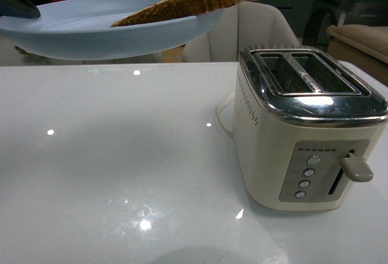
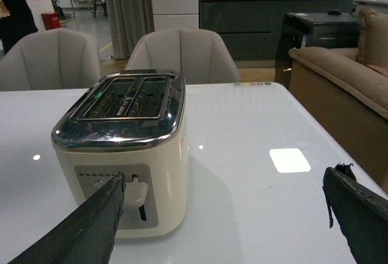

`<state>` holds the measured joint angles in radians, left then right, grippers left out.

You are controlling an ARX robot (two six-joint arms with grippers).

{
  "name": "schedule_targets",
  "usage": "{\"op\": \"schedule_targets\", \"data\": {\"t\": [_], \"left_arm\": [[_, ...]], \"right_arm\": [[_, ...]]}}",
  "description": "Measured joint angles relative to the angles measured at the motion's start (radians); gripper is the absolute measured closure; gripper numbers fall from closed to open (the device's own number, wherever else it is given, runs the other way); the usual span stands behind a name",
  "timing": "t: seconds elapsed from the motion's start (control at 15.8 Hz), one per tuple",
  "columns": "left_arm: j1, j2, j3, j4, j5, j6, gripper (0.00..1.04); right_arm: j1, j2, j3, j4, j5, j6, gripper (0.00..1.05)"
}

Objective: Left arm holds plate, right arm toasts bread

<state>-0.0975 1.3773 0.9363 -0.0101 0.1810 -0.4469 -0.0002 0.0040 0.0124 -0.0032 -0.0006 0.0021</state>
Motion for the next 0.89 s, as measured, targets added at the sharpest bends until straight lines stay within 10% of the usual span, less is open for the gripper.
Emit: {"op": "schedule_targets", "data": {"t": [0.89], "left_arm": [[0.003, 0.006, 0.006, 0.01, 0.04, -0.019, 1.03]], "right_arm": [[0.0, 0.0, 0.0, 0.0, 0.0, 0.0, 0.06]]}}
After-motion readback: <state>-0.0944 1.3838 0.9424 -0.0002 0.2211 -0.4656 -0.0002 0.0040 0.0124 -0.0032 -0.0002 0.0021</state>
